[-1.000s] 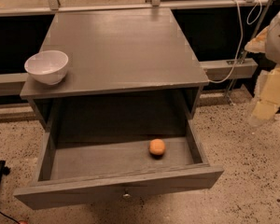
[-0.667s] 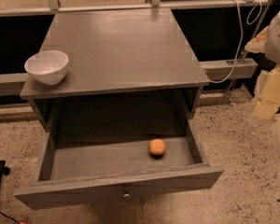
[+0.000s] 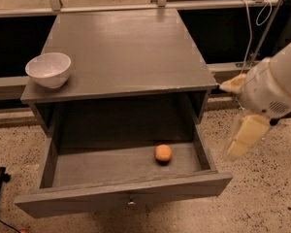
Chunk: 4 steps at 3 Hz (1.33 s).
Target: Pick orange from top drawer and place on counter
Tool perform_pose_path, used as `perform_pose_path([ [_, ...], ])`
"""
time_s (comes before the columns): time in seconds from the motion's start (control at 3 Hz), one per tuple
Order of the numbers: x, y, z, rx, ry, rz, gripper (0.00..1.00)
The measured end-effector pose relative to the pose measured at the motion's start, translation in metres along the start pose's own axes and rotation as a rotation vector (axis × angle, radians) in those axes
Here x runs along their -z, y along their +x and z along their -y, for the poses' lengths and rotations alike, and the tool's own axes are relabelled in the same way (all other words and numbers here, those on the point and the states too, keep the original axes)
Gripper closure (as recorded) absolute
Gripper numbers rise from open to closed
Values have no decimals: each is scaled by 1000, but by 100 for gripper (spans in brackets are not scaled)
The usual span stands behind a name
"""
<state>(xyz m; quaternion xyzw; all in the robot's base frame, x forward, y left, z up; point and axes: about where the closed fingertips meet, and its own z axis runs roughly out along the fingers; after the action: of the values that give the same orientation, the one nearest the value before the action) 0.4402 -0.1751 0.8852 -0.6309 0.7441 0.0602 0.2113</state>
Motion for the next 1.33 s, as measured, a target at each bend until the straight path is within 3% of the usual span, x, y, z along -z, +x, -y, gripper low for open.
perform_pose_path([
  [0.33, -94, -1, -22, 20, -76, 75, 0],
  [0.67, -155, -6, -18, 26, -67, 106, 18],
  [1.0, -189, -6, 2, 17, -44, 122, 39],
  [1.33, -211, -12, 21, 28, -30, 132, 38],
])
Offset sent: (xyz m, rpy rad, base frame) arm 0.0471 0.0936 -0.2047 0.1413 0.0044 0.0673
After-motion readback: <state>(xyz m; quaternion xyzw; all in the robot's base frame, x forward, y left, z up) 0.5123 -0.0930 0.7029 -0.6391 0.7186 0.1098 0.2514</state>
